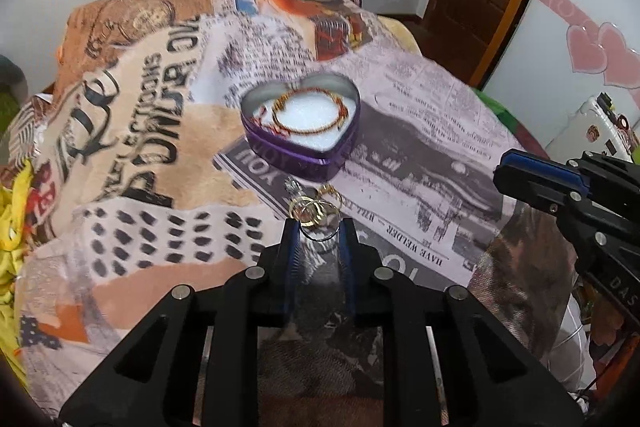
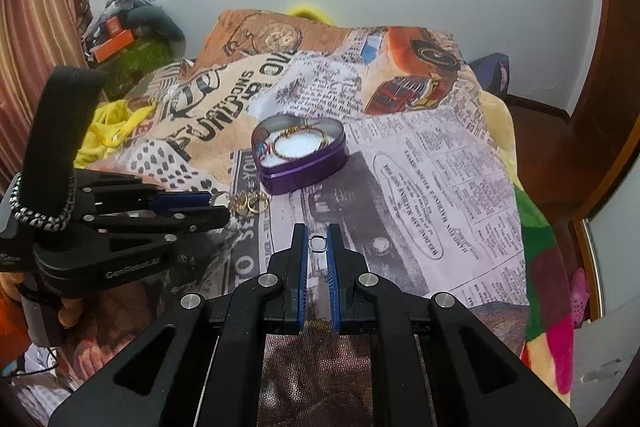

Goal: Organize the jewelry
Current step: 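Close the right tool on a gold ring while the left tool grasps another ring, then lift both held rings over the heart tin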

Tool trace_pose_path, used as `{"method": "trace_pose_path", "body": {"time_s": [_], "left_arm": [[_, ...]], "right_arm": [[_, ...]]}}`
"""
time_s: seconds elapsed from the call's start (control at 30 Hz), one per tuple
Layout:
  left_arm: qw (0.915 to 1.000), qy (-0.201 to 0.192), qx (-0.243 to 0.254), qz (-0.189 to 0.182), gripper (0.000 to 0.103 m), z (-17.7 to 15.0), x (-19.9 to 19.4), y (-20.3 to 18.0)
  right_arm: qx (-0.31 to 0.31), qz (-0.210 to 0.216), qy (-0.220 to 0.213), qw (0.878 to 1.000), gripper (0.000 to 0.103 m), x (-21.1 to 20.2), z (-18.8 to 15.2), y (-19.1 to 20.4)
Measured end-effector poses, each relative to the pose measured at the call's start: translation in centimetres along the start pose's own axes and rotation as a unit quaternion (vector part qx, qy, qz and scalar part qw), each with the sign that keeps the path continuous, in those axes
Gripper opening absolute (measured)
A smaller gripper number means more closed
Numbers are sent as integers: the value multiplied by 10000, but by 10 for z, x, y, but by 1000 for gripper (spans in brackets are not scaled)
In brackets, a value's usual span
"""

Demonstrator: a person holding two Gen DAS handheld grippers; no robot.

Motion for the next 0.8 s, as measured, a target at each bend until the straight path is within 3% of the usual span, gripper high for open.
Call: {"method": "trace_pose_path", "body": {"time_s": [0.37, 0.8], "left_arm": [[9978, -651, 117, 105, 19, 40, -44, -1], [9964, -820, 154, 138, 19, 67, -39, 11]], "right_arm": [[-10, -25, -397, 9992, 8, -17, 32, 4], [79, 28, -684, 9976, 8, -6, 69, 10]]}}
Point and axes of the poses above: each gripper's, at about its wrist camera, not at the fingertips, and x roughly the way its jaws point, y to its left, z to its top, the point moved 10 cm from there along x, roughly the way its jaws point, and after that the axes turned 12 degrees about -z, right-handed, at the moved point
